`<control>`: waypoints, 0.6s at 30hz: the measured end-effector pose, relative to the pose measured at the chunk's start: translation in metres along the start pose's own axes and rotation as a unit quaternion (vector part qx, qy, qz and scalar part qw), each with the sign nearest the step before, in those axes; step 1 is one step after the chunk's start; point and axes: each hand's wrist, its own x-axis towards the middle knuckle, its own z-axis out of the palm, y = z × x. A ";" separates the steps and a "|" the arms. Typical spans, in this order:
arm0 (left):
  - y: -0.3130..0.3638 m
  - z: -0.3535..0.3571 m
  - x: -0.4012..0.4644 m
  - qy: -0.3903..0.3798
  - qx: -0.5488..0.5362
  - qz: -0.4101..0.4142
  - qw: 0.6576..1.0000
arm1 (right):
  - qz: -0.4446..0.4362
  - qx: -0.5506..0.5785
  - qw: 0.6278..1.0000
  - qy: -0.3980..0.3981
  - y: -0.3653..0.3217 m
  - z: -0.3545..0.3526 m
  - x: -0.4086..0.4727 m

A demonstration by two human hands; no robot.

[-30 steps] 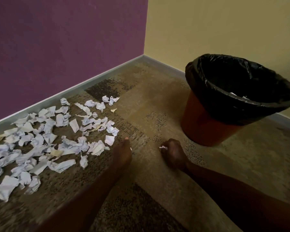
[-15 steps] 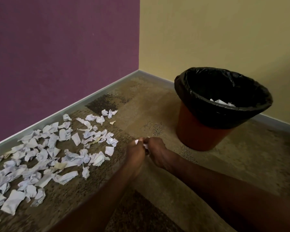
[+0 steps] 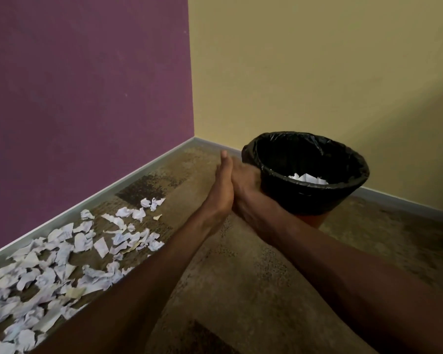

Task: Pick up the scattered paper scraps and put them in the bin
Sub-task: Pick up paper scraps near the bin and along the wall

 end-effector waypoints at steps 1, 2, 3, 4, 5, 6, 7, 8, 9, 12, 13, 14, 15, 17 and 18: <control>0.018 0.008 -0.004 -0.014 0.002 0.035 0.999 | 0.054 0.150 0.987 0.014 -0.009 -0.015 0.007; 0.032 0.016 -0.007 -0.031 -0.011 0.051 0.998 | 0.010 0.174 0.983 0.056 -0.012 -0.034 0.015; 0.042 0.023 -0.008 -0.040 -0.008 0.068 0.997 | -0.012 0.137 0.988 0.073 -0.016 -0.057 0.018; 0.049 0.029 -0.009 -0.046 -0.018 0.076 0.996 | -0.018 0.150 0.981 0.118 -0.017 -0.072 0.026; 0.047 0.033 -0.005 -0.071 -0.019 0.079 0.994 | -0.029 0.141 0.979 0.146 -0.016 -0.081 0.033; 0.047 0.037 -0.005 -0.094 -0.018 0.078 0.992 | -0.035 0.131 0.975 0.175 -0.017 -0.093 0.038; 0.046 0.040 -0.003 -0.097 -0.003 0.078 0.992 | -0.026 0.115 0.974 0.193 -0.015 -0.102 0.048; 0.044 0.041 -0.002 -0.085 0.004 0.083 0.993 | -0.011 0.097 0.973 0.211 -0.014 -0.115 0.053; 0.041 0.041 -0.002 -0.083 -0.005 0.083 0.993 | -0.018 0.081 0.969 0.232 -0.012 -0.126 0.059; 0.039 0.042 -0.006 -0.084 -0.007 0.083 0.993 | 0.001 0.003 0.975 0.223 0.005 -0.147 0.073; 0.038 0.041 -0.009 -0.079 -0.020 0.085 0.993 | 0.017 -0.007 0.982 0.187 0.013 -0.150 0.078; 0.039 0.040 -0.013 -0.066 -0.030 0.076 0.995 | 0.044 0.018 0.990 0.129 0.021 -0.153 0.082; 0.036 0.038 -0.013 -0.052 -0.038 0.068 0.996 | 0.081 0.066 0.993 0.058 0.028 -0.156 0.085; 0.028 0.029 -0.006 -0.020 -0.050 0.045 0.998 | 0.114 0.097 0.989 -0.002 0.034 -0.160 0.087; 0.027 0.024 -0.005 -0.016 -0.050 0.034 0.998 | 0.113 0.089 0.990 0.008 0.035 -0.162 0.088</control>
